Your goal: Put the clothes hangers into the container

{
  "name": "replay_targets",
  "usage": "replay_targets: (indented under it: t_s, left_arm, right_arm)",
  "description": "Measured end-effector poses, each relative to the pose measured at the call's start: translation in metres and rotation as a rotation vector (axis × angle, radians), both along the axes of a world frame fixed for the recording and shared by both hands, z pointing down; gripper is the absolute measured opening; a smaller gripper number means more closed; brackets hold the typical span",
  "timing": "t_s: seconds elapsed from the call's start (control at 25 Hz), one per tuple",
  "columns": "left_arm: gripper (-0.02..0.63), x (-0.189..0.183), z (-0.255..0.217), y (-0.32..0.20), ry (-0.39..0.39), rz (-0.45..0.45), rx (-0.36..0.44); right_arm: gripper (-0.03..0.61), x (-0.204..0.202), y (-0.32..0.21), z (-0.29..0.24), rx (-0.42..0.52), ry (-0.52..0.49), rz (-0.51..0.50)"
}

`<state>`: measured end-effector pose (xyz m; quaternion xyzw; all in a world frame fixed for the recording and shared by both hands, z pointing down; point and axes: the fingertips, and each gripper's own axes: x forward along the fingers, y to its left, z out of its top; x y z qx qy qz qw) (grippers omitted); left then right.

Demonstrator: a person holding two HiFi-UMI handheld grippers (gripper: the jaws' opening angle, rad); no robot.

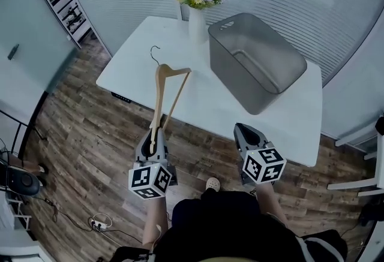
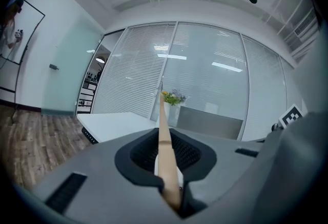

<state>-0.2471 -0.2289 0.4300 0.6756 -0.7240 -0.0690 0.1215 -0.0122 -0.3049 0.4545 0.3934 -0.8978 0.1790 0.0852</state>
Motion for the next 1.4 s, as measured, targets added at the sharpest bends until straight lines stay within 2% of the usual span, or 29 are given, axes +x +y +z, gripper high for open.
replay_targets:
  t_s: [0.28,0.6,1.0,1.2,1.4]
  left_arm:
    - [0.057,0.003,0.002,-0.04,-0.002,-0.016,0.016]
    - [0.057,0.005,-0.005,-0.055,0.002,-0.01,0.029]
    - [0.057,-0.013,-0.073,-0.029,0.033,0.005,0.157]
    - [0.057,-0.006,-0.12,-0.021,0.054,0.099,0.249]
    - [0.057,0.006,-0.159,-0.035,0.032,0.231,0.301]
  right_arm:
    - [0.029,-0.007,-0.041,0.002,0.01,-0.006,-0.037]
    - [0.029,-0.003,-0.055,0.004,0.007,-0.007,-0.051]
    - [0.029,-0.008,-0.04,-0.033,0.104,-0.001,-0.136]
    - [0.029,-0.006,-0.03,-0.069,0.142,-0.042,-0.224]
    - [0.029,0.013,-0.037,-0.107,0.187,-0.084,-0.197]
